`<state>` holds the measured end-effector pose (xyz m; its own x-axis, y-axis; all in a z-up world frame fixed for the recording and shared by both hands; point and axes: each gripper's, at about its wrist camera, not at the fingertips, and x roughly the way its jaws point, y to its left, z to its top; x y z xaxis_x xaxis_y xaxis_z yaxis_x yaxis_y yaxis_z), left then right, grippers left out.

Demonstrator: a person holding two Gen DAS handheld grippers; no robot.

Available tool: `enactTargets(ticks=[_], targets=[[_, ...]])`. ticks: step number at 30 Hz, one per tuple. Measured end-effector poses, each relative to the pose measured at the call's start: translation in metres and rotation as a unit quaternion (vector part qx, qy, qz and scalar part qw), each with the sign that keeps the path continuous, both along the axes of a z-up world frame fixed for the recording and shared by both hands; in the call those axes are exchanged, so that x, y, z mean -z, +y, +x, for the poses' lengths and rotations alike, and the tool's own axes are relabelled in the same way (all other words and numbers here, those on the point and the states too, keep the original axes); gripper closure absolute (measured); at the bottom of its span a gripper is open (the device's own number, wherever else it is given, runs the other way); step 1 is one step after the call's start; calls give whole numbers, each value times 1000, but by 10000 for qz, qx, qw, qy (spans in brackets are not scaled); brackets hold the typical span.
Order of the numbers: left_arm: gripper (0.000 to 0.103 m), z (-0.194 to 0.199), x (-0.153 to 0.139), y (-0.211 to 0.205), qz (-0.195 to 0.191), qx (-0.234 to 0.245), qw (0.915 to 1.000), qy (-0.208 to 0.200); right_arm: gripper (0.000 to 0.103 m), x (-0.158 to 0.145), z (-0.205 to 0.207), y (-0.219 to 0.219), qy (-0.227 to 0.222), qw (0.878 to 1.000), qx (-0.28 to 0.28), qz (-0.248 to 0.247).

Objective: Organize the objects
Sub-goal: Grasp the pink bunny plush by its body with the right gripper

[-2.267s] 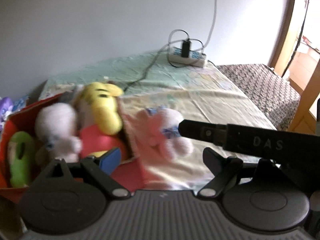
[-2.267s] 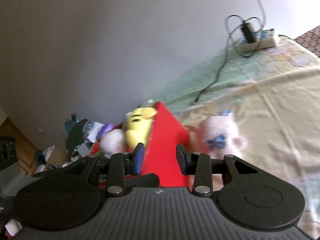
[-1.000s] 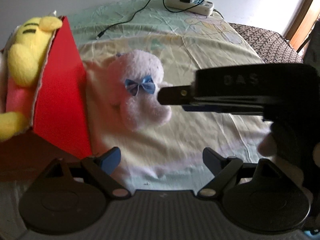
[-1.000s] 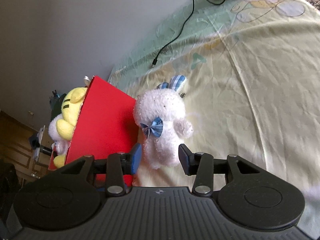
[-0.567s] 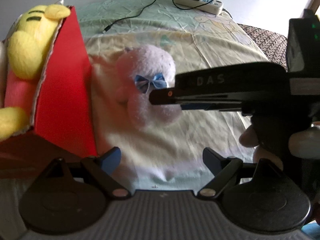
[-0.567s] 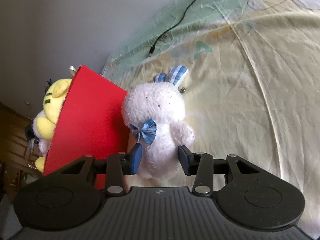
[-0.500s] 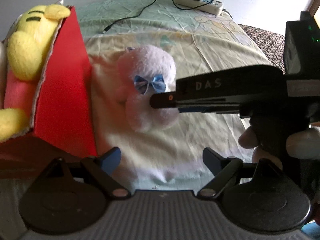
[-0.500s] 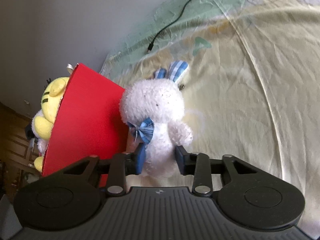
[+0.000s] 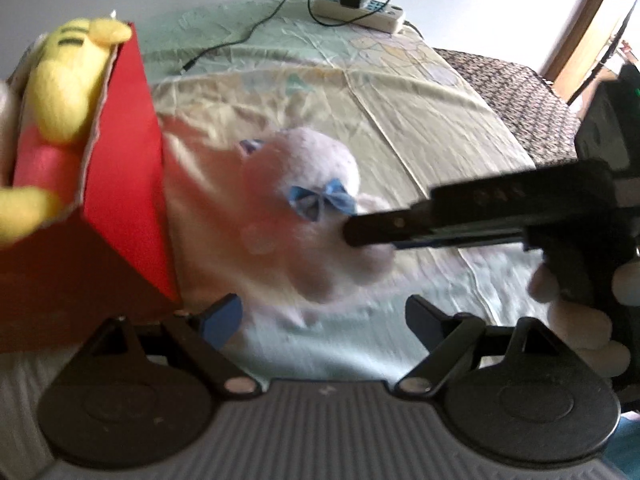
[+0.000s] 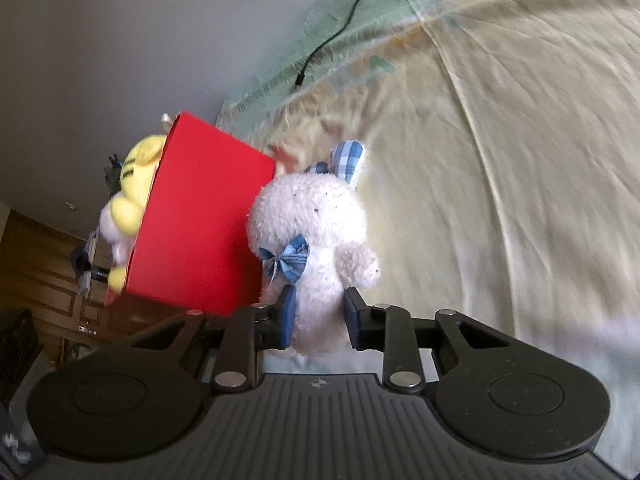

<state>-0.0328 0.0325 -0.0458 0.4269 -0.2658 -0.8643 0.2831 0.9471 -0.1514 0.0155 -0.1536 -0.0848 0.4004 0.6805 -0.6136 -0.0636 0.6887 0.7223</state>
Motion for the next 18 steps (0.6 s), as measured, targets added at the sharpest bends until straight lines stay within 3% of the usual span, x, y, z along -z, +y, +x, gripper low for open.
enactTargets(ticks=[6, 11, 18], targets=[[16, -18, 2, -6, -282, 324, 9990, 83, 72, -5, -39, -6, 62, 9996, -227, -172], [16, -21, 8, -20, -294, 535, 9981, 82, 69, -9, -50, -24, -44, 9998, 115, -132], [16, 4, 20, -21, -529, 136, 9979, 354, 52, -3, -27, -31, -226, 9982, 553, -31]])
